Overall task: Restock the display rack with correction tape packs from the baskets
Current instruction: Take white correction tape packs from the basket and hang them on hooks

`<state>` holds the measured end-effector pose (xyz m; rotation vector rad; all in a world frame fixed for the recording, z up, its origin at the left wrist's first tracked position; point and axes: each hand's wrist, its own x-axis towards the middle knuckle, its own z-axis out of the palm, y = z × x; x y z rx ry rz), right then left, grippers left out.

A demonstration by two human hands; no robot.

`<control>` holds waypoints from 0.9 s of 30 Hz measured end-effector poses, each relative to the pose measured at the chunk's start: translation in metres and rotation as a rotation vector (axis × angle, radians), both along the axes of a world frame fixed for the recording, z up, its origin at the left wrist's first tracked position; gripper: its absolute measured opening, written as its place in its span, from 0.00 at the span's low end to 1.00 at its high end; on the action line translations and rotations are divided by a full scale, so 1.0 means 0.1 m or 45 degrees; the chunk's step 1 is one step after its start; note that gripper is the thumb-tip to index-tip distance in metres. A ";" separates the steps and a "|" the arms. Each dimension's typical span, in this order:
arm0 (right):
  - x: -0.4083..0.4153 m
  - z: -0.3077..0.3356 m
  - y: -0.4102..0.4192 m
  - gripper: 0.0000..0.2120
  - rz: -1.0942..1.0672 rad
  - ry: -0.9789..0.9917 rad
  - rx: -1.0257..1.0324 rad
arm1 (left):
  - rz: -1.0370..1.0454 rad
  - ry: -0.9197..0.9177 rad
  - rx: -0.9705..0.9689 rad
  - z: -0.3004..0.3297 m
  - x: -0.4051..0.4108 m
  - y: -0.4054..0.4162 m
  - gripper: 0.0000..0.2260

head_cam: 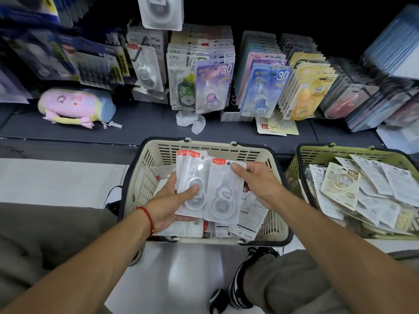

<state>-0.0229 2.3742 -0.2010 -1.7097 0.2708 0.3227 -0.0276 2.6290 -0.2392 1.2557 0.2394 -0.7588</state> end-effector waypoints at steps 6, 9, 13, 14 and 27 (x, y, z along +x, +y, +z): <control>-0.01 -0.05 0.01 0.10 -0.055 0.039 0.052 | -0.030 -0.029 0.067 -0.02 -0.02 -0.01 0.43; -0.06 -0.10 0.15 0.11 -0.097 0.069 0.071 | -0.133 0.028 -0.074 -0.04 -0.08 -0.04 0.39; -0.04 -0.18 0.06 0.10 0.044 -0.035 -0.283 | -0.044 -0.019 0.028 -0.05 -0.08 -0.05 0.39; -0.02 -0.21 -0.10 0.09 0.284 -0.104 -0.705 | 0.020 -0.017 0.063 -0.05 -0.07 -0.03 0.37; -0.04 -0.15 -0.69 0.14 0.490 -0.064 -0.949 | 0.389 -0.044 0.074 -0.04 0.08 0.12 0.30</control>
